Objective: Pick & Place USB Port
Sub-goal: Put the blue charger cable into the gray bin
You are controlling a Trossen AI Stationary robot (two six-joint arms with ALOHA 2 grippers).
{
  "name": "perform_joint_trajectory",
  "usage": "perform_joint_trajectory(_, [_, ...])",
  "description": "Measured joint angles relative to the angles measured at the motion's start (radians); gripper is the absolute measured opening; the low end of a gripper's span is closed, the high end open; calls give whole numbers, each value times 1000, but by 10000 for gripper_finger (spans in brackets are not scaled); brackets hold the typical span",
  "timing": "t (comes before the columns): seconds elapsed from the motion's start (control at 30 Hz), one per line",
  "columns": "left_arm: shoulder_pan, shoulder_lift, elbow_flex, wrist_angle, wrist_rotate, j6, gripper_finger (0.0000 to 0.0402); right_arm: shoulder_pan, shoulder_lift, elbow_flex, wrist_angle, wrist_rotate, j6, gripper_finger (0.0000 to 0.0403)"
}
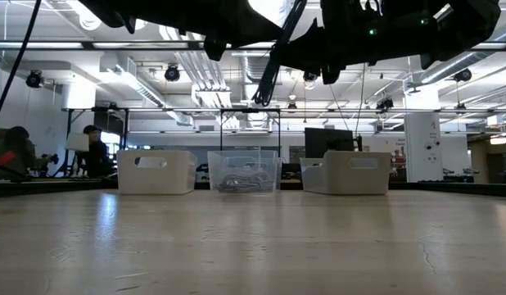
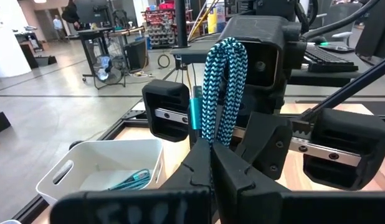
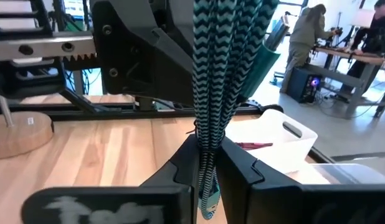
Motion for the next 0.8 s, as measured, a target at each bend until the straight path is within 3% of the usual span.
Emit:
perform_joint_trajectory(0.63, [0,0,0,-30,0,-16,1,0,2,-2,-7,-1,-5,36])
perform_joint_trajectory(0.8, [0,0,0,-57,0,-40,26,0,2,-4,-8,0,-4,36])
